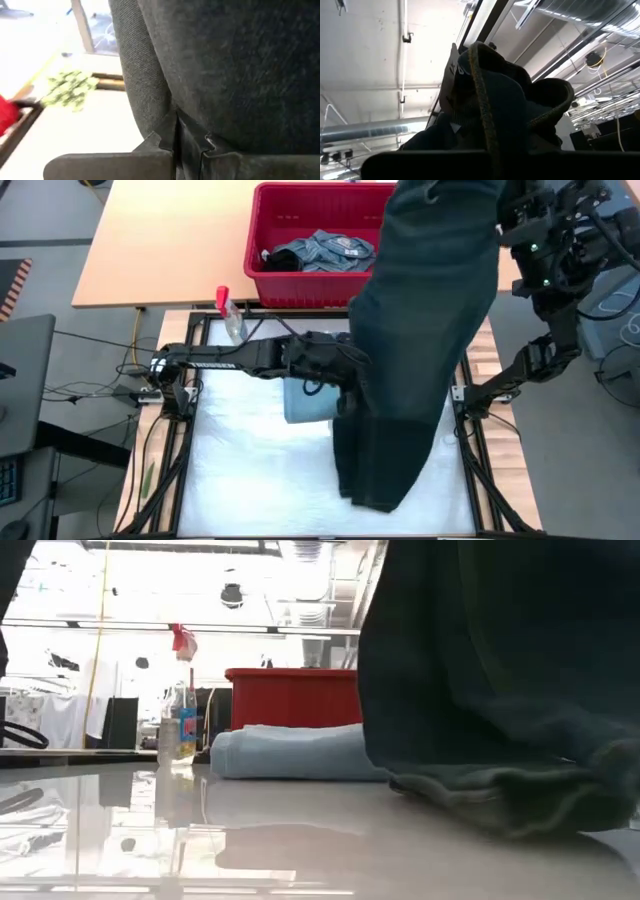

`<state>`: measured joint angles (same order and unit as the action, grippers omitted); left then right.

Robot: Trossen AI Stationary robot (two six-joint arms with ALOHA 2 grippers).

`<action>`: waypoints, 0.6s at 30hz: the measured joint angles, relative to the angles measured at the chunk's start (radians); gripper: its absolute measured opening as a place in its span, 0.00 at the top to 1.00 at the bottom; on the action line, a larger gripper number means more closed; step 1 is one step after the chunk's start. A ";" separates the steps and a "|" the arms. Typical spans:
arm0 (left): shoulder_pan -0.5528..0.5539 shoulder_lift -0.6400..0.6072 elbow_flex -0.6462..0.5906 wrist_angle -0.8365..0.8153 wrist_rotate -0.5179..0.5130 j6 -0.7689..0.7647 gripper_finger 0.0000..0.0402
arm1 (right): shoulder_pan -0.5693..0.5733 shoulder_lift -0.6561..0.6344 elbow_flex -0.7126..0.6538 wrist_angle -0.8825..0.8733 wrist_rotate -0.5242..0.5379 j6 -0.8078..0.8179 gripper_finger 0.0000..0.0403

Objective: Fold Laundry from Bin
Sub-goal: Fold the black pants from the red laundry bin

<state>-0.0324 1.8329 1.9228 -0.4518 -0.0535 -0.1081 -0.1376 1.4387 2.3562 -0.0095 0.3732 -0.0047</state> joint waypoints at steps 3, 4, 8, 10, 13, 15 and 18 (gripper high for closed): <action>0.018 -0.053 -0.001 -0.084 -0.027 0.040 1.00 | 0.024 -0.018 0.000 -0.039 -0.008 -0.024 0.90; 0.026 -0.074 -0.001 -0.123 -0.040 0.057 1.00 | 0.030 -0.027 0.000 -0.049 -0.008 -0.038 0.90; 0.066 -0.167 -0.001 -0.257 -0.084 0.101 1.00 | 0.062 -0.077 0.002 -0.116 -0.004 -0.117 0.90; 0.086 -0.210 -0.003 -0.290 -0.094 0.116 1.00 | 0.079 -0.095 0.003 -0.160 -0.001 -0.124 0.90; 0.116 -0.275 -0.052 -0.250 -0.126 0.126 1.00 | 0.103 -0.109 0.003 -0.233 0.000 -0.101 0.90; 0.151 -0.316 -0.120 -0.160 -0.134 0.110 1.00 | 0.126 -0.109 0.003 -0.282 -0.001 -0.069 0.90; 0.212 -0.372 -0.269 0.072 -0.088 0.031 1.00 | 0.181 -0.095 -0.006 -0.329 -0.019 -0.032 0.90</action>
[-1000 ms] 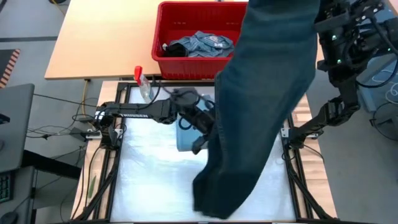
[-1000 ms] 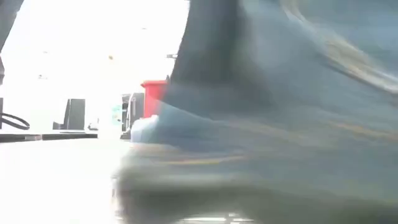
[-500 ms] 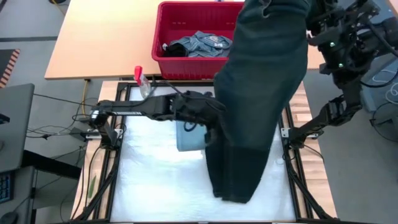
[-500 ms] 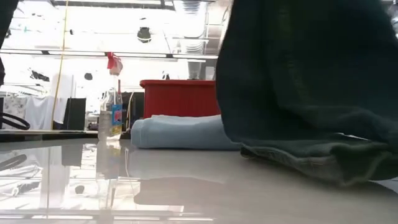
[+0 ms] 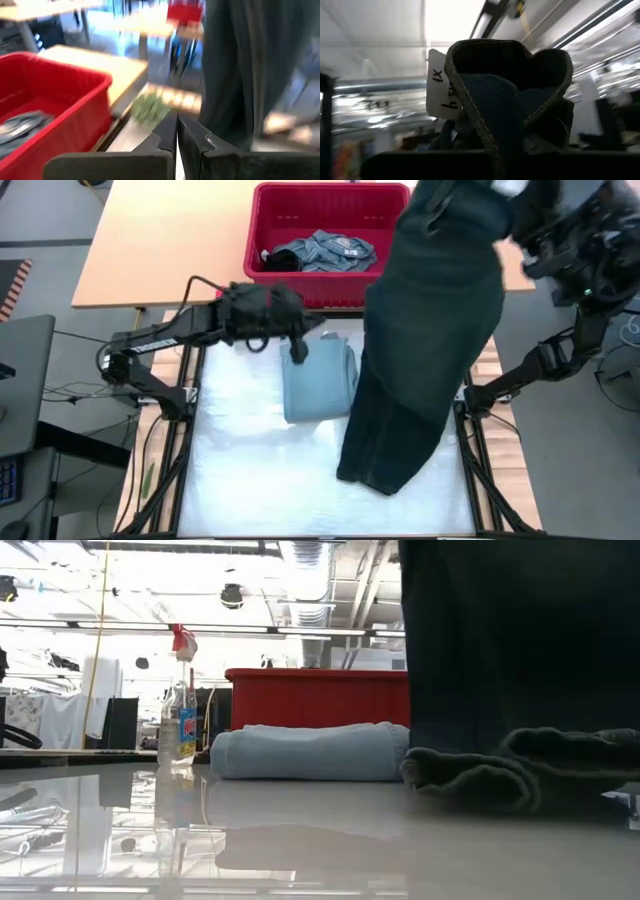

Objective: Fold Laundry from Bin
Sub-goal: Fold the black pants from the red laundry bin

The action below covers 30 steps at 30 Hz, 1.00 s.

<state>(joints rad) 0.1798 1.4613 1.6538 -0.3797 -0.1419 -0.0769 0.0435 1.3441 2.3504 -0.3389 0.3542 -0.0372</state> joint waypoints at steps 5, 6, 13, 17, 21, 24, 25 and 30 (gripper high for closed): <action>0.029 -0.025 -0.273 0.488 0.082 -0.081 1.00 | 0.143 0.064 -0.022 0.034 -0.012 0.058 0.90; 0.029 -0.016 -0.312 0.568 0.077 -0.082 1.00 | 0.174 0.086 -0.023 0.062 -0.015 0.064 0.90; 0.032 0.062 -0.416 0.898 0.033 -0.161 1.00 | 0.324 0.229 0.003 0.424 -0.115 -0.033 0.90; -0.022 0.155 -0.418 1.055 0.174 -0.249 1.00 | 0.296 0.237 -0.003 0.577 -0.048 -0.158 0.90; -0.083 0.239 -0.401 1.099 -0.003 -0.288 1.00 | 0.211 0.253 0.008 0.654 -0.076 -0.053 0.90; -0.094 0.310 -0.346 1.095 -0.011 -0.336 1.00 | 0.153 0.266 0.007 0.651 -0.093 0.026 0.90; -0.098 0.331 -0.321 1.096 0.022 -0.350 1.00 | 0.133 0.270 0.006 0.646 -0.100 0.041 0.90; -0.136 0.426 -0.199 1.080 0.233 -0.381 1.00 | 0.020 0.278 0.003 0.659 -0.100 0.130 0.90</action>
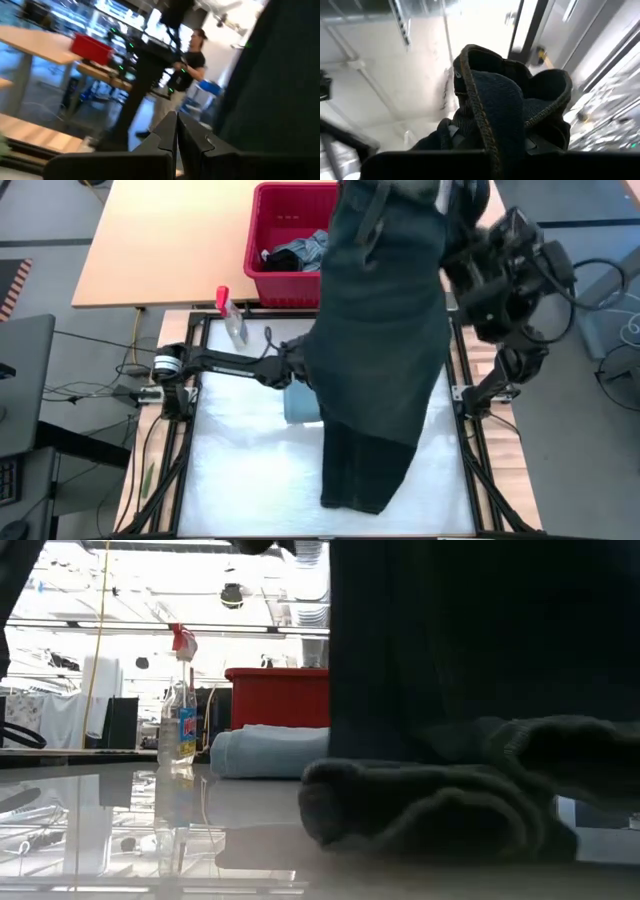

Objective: Fold Laundry from Bin
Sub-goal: Fold the black pants from the red laundry bin

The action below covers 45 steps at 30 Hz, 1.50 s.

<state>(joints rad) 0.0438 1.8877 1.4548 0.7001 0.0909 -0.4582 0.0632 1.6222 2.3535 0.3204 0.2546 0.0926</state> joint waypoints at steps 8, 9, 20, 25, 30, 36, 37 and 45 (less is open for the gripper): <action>-0.046 0.012 0.032 -0.066 0.047 0.058 1.00 | -0.189 -0.060 0.003 -0.005 0.050 0.011 0.90; -0.047 0.012 0.032 -0.069 0.060 0.059 1.00 | -0.207 -0.062 0.003 -0.005 0.058 0.029 0.90; -0.058 0.013 0.062 -0.039 0.232 0.042 1.00 | -0.372 -0.056 0.003 -0.045 0.148 0.093 0.89; -0.065 0.013 0.106 -0.033 0.363 0.035 1.00 | -0.406 -0.045 0.004 -0.168 0.142 0.063 0.87; -0.073 0.013 0.184 -0.028 0.444 0.034 1.00 | -0.448 -0.043 0.003 -0.372 0.115 0.034 0.81; -0.076 0.013 0.257 -0.029 0.522 0.037 1.00 | -0.460 -0.045 0.003 -0.547 0.098 -0.079 0.63; -0.077 0.013 0.265 -0.026 0.527 0.036 1.00 | -0.460 -0.045 0.003 -0.577 0.091 -0.074 0.59; -0.098 0.013 0.293 0.138 0.587 -0.045 1.00 | -0.519 -0.081 0.003 -0.978 0.086 -0.040 0.33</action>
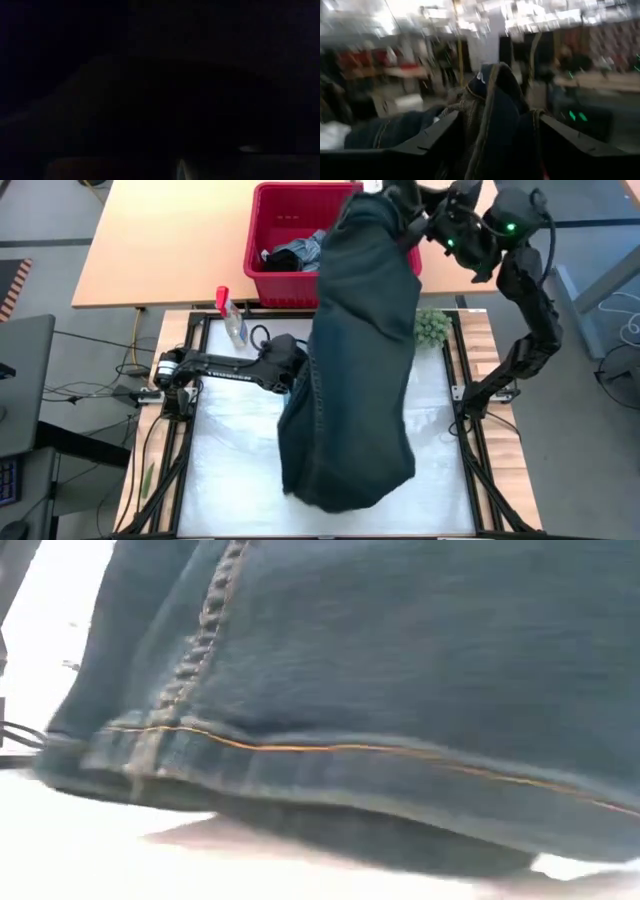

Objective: Fold Laundry from Bin
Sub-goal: Fold the black pants from the red laundry bin

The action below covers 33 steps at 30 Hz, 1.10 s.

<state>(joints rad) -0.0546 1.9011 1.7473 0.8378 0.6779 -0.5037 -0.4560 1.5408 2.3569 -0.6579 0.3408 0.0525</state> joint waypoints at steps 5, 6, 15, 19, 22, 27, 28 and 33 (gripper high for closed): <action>-0.002 0.000 0.000 0.225 0.044 -0.165 1.00 | -0.040 -0.015 0.000 -0.217 -0.029 0.001 0.30; 0.000 0.000 0.000 0.277 0.044 -0.204 1.00 | -0.045 -0.018 0.000 -0.262 -0.038 -0.007 0.30; 0.017 -0.018 0.001 0.589 -0.024 -0.439 1.00 | -0.064 -0.033 0.000 -0.660 -0.034 -0.164 0.30; 0.032 -0.036 0.001 0.530 -0.071 -0.465 1.00 | -0.062 -0.025 0.000 -0.818 -0.058 -0.276 0.30; 0.038 -0.053 -0.001 0.439 -0.073 -0.441 1.00 | -0.061 -0.016 0.000 -0.909 -0.071 -0.344 0.30; 0.051 -0.110 0.002 0.306 -0.071 -0.372 1.00 | -0.044 -0.023 -0.002 -0.904 -0.110 -0.330 0.30; 0.052 -0.120 0.002 0.268 -0.073 -0.354 1.00 | -0.034 -0.026 -0.002 -0.902 -0.124 -0.337 0.30; 0.068 -0.178 -0.001 0.053 -0.061 -0.231 1.00 | 0.039 -0.039 -0.001 -0.894 -0.164 -0.336 0.30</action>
<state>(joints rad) 0.0134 1.7233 1.7466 0.8903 0.6168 -0.7351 -0.4166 1.5013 2.3558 -1.5521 0.1772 -0.2835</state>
